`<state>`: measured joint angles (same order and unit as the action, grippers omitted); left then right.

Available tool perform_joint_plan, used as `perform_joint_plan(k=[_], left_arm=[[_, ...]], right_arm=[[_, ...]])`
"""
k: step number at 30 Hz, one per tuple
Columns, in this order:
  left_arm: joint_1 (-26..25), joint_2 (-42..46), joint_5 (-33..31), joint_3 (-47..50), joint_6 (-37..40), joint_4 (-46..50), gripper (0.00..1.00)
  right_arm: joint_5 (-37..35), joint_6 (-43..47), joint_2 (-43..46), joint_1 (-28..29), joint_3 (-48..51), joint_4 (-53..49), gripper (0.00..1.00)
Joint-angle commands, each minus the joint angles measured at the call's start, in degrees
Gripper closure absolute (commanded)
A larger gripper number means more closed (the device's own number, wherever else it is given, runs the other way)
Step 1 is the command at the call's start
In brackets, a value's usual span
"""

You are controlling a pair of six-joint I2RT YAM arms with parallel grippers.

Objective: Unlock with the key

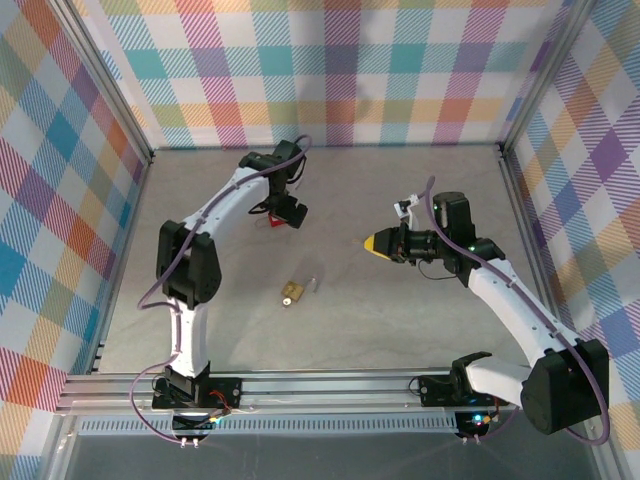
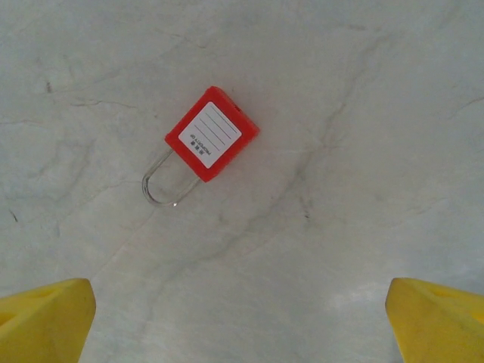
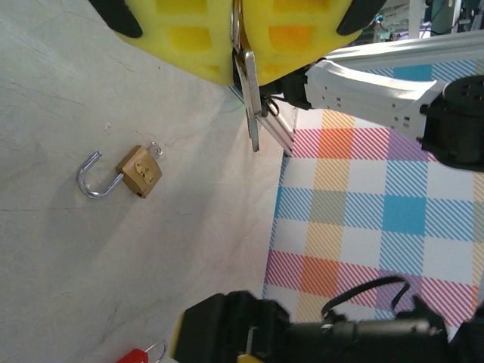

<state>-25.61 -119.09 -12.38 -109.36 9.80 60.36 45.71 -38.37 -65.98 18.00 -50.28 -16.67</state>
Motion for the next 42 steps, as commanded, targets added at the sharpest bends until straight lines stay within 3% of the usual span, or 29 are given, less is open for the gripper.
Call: perform_joint_plan(k=[1,15,32,37,42], left_arm=[[1.10,-3.77,-2.00,-3.42,8.23,3.16,0.02],[7.37,-16.68,6.00,-15.02,15.53,5.00,0.05],[8.91,-23.37,9.21,-19.63,16.24,7.05,0.10],[8.91,-24.57,10.94,-20.25,15.91,7.32,0.20],[8.99,-24.48,14.44,-19.61,15.37,8.01,0.41]], right_arm=[[1.00,3.68,-0.02,-0.38,-1.94,-4.14,1.00],[1.48,2.68,-3.34,-0.60,-2.36,-3.78,1.00],[1.26,1.56,-6.07,-0.60,-4.18,-3.38,1.00],[1.05,1.48,-5.75,-0.60,-3.97,-3.44,1.00],[0.80,1.68,-5.59,-0.60,-3.95,-3.66,1.00]])
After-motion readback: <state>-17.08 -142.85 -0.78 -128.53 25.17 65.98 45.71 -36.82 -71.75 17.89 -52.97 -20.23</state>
